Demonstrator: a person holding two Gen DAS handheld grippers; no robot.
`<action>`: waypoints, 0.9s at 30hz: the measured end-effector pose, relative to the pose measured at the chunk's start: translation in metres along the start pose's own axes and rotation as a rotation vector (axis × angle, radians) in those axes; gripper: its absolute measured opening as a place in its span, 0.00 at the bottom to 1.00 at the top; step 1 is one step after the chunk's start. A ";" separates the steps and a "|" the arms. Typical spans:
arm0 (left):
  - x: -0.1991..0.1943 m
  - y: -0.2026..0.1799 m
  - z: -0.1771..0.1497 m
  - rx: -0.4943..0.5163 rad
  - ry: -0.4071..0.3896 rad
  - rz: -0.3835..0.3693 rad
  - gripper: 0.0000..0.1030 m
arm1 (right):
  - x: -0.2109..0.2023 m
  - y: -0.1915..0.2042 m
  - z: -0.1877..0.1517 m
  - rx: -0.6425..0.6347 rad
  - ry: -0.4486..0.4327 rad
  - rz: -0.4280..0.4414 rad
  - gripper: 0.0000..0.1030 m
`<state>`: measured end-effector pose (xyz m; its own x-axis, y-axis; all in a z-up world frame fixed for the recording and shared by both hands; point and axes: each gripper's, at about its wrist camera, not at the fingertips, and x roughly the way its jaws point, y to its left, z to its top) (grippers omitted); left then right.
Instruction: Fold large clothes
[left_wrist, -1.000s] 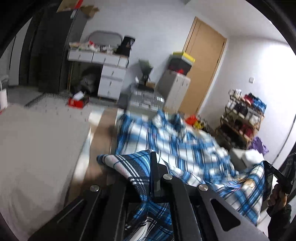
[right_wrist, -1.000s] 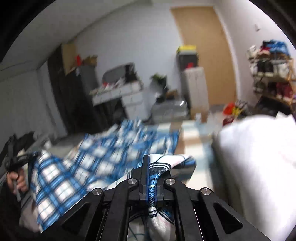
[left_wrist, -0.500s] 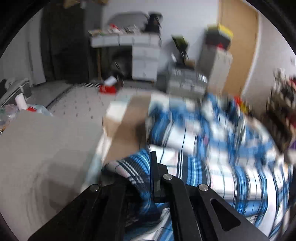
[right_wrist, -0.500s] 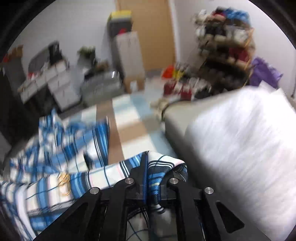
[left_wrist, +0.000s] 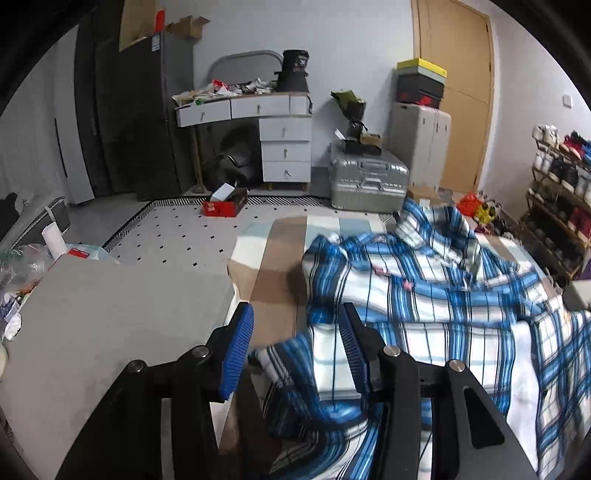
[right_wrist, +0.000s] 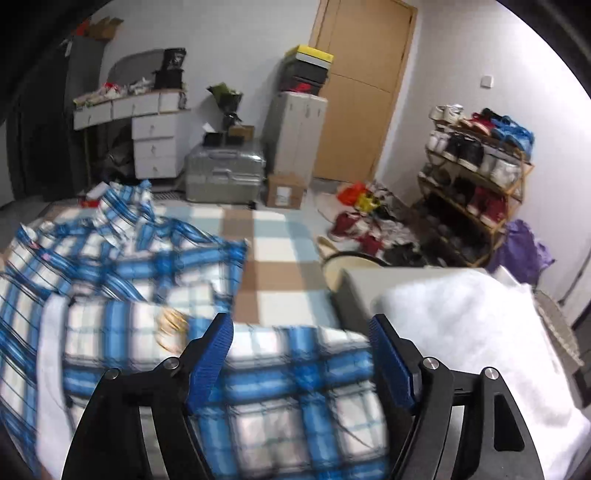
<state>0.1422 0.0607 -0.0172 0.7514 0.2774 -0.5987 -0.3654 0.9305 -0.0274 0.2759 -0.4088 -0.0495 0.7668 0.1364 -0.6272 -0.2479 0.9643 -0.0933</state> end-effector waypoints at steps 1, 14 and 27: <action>0.004 -0.001 0.003 -0.021 -0.005 -0.030 0.41 | 0.004 0.004 0.003 0.016 0.009 0.094 0.75; 0.150 -0.055 -0.006 0.100 0.324 -0.119 0.61 | 0.144 0.028 0.005 0.195 0.315 0.213 0.77; 0.129 -0.072 -0.027 0.313 0.294 -0.039 0.20 | 0.120 0.054 -0.018 -0.009 0.293 0.205 0.43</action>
<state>0.2510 0.0230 -0.1140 0.5567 0.2027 -0.8056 -0.1211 0.9792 0.1626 0.3440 -0.3446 -0.1439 0.4980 0.2549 -0.8289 -0.3856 0.9212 0.0516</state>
